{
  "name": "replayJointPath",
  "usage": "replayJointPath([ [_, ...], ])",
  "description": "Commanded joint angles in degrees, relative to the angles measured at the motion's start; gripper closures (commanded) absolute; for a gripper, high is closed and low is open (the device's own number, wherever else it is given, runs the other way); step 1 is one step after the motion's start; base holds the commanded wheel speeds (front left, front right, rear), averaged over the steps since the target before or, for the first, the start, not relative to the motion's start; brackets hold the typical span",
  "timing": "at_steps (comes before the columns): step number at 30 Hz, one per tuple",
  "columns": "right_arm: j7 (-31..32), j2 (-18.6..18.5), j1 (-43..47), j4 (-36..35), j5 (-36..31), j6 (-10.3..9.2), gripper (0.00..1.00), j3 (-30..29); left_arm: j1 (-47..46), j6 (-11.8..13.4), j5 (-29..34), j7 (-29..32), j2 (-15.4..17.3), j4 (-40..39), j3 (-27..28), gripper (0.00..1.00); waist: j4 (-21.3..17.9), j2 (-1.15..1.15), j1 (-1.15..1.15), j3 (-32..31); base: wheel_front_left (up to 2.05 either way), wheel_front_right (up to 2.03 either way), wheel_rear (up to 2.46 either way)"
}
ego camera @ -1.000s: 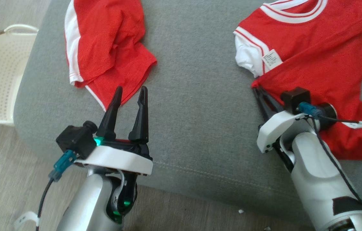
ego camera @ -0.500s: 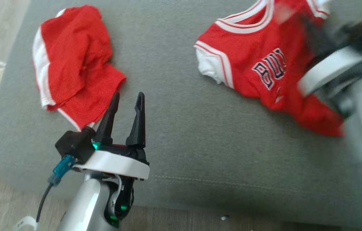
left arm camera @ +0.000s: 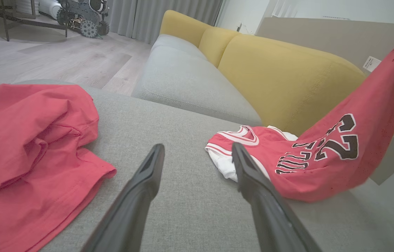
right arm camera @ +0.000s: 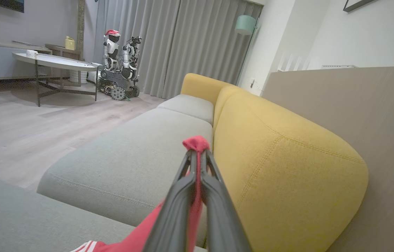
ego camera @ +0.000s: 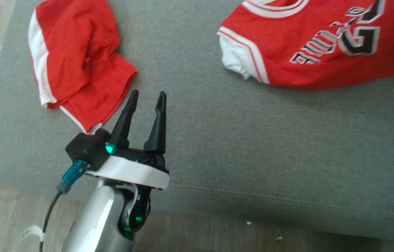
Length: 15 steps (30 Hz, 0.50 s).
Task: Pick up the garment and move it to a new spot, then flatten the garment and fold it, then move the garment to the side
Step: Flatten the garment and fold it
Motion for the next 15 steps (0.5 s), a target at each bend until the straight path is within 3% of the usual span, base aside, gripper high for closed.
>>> replayJointPath([
  [1, -0.97, -1.4, -2.71, 0.27, -1.85, 0.2, 1.0, -0.08, -2.17, -0.08, 0.02, -0.34, 0.44, -2.02, 1.12, 0.0, 1.76, 0.0, -0.01, 1.87, 0.0, 0.0, 0.0],
  [5, -3.35, -3.13, -8.56, 5.39, -5.73, 0.2, 1.0, -1.82, -2.98, 0.26, -0.56, -0.34, 0.44, -2.2, 0.59, 0.0, 3.46, 0.0, -0.01, 3.89, 0.0, 0.0, 0.0],
  [8, -4.28, -2.34, -11.12, 9.01, -8.1, 0.2, 1.0, -3.84, -3.26, 0.35, -0.84, -0.34, 0.44, -2.24, 0.45, 0.0, 4.14, 0.0, -0.01, 4.88, 0.0, 0.0, 0.0],
  [9, -4.28, -1.76, -11.42, 10.14, -8.73, 0.2, 0.53, -4.31, -3.31, 0.38, -0.94, -0.34, 0.44, -2.28, 0.4, 0.0, 4.26, 0.0, -0.01, 5.13, 0.0, 0.0, 0.0],
  [10, -4.01, -1.02, -11.65, 11.46, -8.88, 0.2, 0.0, -4.96, -3.37, 0.43, -1.03, -0.34, 0.44, -2.35, 0.36, 0.0, 4.32, 0.0, -0.01, 5.39, 0.0, 0.0, 0.0],
  [15, -4.25, 2.22, -11.86, 16.22, -9.34, 0.2, 0.0, -4.95, -3.94, 0.82, -1.35, -0.34, 0.44, -2.59, -0.04, 0.0, 3.87, 0.0, -0.01, 6.45, 0.0, 0.0, 0.0],
])
